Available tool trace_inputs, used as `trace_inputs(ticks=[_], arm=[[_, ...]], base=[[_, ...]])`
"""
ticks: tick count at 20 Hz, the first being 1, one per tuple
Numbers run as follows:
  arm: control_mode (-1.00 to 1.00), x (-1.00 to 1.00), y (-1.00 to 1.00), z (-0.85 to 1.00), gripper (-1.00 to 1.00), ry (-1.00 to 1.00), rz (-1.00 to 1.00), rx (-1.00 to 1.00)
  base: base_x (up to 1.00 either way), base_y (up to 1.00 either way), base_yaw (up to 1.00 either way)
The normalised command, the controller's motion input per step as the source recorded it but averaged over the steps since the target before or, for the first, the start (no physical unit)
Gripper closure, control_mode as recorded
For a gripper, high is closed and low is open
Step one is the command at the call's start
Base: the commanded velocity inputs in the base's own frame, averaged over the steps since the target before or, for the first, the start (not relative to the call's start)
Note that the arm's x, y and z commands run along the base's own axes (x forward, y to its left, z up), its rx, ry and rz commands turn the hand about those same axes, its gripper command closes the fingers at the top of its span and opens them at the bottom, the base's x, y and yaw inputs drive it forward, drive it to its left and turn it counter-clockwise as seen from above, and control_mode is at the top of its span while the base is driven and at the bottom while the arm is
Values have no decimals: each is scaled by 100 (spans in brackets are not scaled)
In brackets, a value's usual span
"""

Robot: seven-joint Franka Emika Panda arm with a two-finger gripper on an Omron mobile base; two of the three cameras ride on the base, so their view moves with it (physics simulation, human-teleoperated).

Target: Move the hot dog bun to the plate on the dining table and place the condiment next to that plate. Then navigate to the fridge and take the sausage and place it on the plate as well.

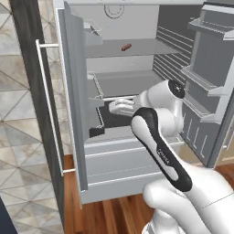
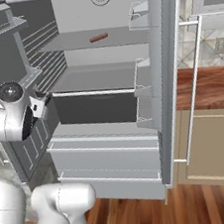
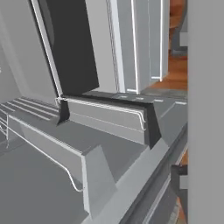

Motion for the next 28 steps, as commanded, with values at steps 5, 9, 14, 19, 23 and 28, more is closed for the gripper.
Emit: trace_inputs(ticks=[5,9,14,19,23,28], arm=[[-100,-69,-96,61,-100,-3,-1,-12],[-100,-43,-62,56,-100,11,-11,-24],[-100,-55,-37,35,-100,31,-14,-22],[-100,-49,-37,0,-100,26,-5,-10],[-100,-15,-20,-13,-100,7,0,-5],[-100,0,-18,-13,-100,0,0,0]], base=[[0,0,0],[0,0,0],[0,0,0],[0,0,0],[0,0,0],[0,0,0]])
